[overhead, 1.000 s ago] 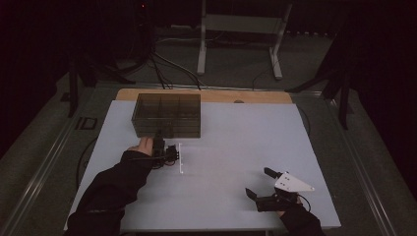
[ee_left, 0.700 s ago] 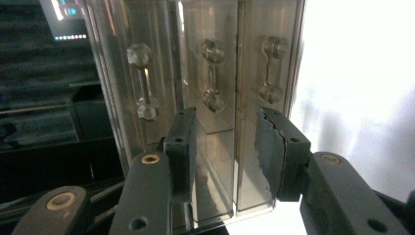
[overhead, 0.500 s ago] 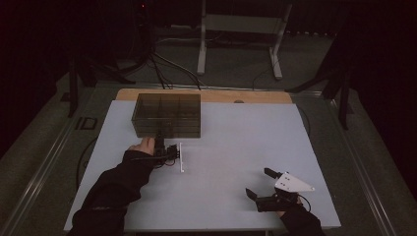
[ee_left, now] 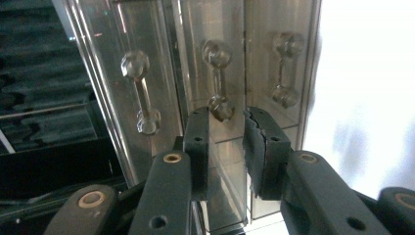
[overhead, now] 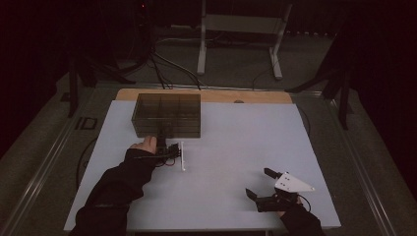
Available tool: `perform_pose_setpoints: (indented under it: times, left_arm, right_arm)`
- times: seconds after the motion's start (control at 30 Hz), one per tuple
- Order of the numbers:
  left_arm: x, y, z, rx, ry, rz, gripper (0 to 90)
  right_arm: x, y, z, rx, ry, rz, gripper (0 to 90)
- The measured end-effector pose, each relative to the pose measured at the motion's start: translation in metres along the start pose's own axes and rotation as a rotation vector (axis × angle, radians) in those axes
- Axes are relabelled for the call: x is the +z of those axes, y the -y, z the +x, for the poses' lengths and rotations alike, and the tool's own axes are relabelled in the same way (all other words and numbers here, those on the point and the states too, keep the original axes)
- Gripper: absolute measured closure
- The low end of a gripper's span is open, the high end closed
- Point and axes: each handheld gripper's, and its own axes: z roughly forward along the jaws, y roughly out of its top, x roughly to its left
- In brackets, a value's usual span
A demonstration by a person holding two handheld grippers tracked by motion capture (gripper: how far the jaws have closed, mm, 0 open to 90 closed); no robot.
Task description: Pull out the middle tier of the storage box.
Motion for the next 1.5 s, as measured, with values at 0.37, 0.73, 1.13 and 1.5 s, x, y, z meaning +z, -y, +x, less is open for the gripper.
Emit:
perform_pose_setpoints:
  times: [0.37,0.73,1.13,1.5]
  left_arm:
    - [0.0,-0.002,0.001,0.008,-0.014,-0.008,79.0]
    - [-0.001,-0.003,0.002,0.011,-0.006,-0.015,81.4]
    - [-0.016,0.001,-0.002,0.04,-0.007,-0.022,81.5]
    - [-0.024,0.002,-0.004,0.028,-0.006,-0.025,81.4]
  right_arm:
    - [0.0,0.0,0.0,-0.001,-0.002,0.0,1.2]
    - [0.0,0.0,0.0,0.002,-0.002,0.0,1.2]
    - [0.001,0.0,0.0,-0.001,0.0,0.002,1.2]
    - [0.002,0.0,0.0,0.0,-0.001,0.009,1.3]
